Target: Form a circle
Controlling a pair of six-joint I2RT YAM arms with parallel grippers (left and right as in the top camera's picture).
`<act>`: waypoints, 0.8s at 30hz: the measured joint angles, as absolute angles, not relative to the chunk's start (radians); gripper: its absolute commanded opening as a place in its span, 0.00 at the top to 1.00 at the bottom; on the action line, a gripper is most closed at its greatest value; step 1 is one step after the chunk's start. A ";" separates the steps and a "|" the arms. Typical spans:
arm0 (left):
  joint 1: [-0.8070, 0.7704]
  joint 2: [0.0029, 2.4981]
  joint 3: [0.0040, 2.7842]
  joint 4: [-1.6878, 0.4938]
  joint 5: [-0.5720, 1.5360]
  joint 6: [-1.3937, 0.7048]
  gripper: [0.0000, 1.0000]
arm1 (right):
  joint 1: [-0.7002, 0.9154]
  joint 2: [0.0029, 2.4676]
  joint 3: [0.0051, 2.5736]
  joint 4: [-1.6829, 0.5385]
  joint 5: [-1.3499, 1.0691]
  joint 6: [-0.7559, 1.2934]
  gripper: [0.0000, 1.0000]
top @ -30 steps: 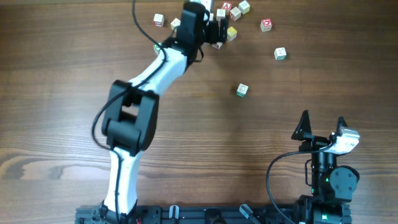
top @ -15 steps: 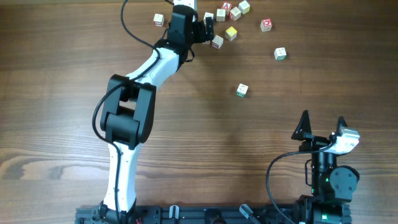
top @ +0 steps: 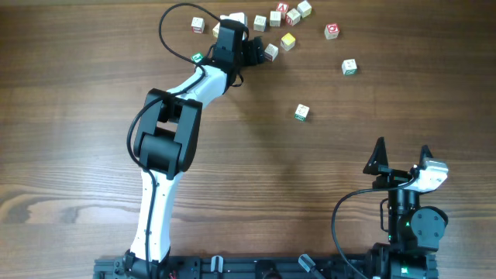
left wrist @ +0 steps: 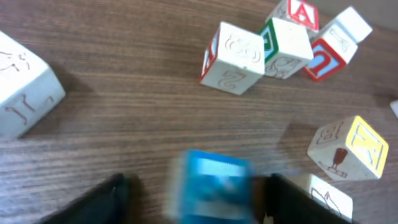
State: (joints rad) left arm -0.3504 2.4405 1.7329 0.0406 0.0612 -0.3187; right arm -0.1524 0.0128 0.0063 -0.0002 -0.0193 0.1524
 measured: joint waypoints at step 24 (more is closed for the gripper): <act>-0.389 2.037 1.734 -0.539 0.077 -0.297 0.84 | -0.152 0.013 0.006 0.000 -0.019 0.152 0.00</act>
